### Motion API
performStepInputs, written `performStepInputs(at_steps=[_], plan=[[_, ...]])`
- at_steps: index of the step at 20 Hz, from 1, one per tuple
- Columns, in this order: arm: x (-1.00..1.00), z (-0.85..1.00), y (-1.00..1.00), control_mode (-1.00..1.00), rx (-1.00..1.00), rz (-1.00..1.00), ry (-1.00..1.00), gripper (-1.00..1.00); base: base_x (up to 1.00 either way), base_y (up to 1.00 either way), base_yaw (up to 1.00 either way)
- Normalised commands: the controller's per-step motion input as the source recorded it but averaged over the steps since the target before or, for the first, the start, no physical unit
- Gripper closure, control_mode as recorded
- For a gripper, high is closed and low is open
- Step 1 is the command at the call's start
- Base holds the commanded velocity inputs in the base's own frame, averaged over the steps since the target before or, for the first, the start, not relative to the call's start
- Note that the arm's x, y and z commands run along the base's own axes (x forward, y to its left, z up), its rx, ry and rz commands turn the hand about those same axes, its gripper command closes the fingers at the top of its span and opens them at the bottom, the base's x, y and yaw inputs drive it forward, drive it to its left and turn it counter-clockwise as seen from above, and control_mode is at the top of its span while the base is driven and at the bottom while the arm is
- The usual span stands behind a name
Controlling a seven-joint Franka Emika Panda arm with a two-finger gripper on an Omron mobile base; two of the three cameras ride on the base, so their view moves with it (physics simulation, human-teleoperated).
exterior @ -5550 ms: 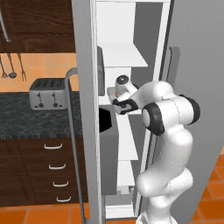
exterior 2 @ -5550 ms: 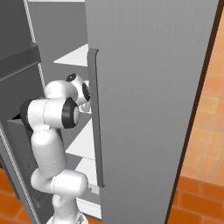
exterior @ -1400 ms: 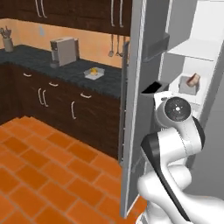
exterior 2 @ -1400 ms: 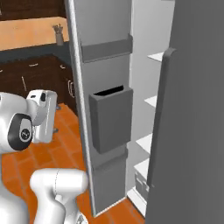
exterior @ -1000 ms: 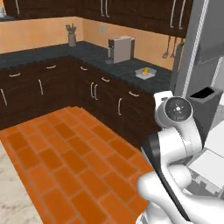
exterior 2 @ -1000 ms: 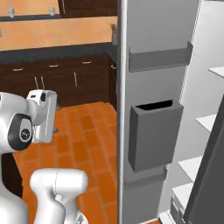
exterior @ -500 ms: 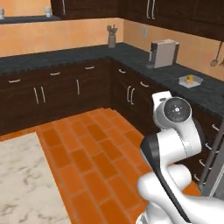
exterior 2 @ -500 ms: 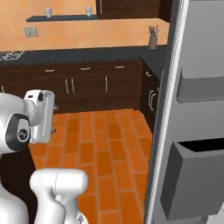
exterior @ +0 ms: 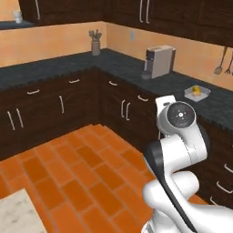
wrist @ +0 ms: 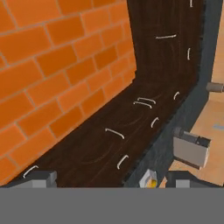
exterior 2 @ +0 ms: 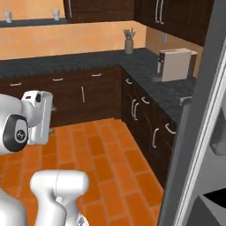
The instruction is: Take the meat container that has the steak and place it on the second highest rack of the freezer. Then take the vegetable container that has the lemon and potato and place it on the highest rack of the freezer.
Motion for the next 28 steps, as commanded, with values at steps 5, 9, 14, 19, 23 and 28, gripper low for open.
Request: performStepInputs(at_steps=[5,9,14,19,23,28], plan=[[0.00,0.00,0.00,1.00,0.00,0.00,0.00,-1.00,1.00,0.09,-0.54],[0.00,0.00,0.00,1.00,0.00,0.00,0.00,-1.00,1.00,0.07,-0.62],[0.00,0.00,0.00,1.00,0.00,0.00,0.00,-1.00,1.00,0.02,-0.64],[0.00,0.00,0.00,1.00,0.00,0.00,0.00,-1.00,0.99,0.00,-0.67],[0.00,0.00,0.00,1.00,0.00,0.00,0.00,-1.00,0.87,0.33,-0.58],[0.04,-0.14,0.17,-1.00,-0.01,-0.06,0.00,-1.00,0.40,0.79,-0.28]])
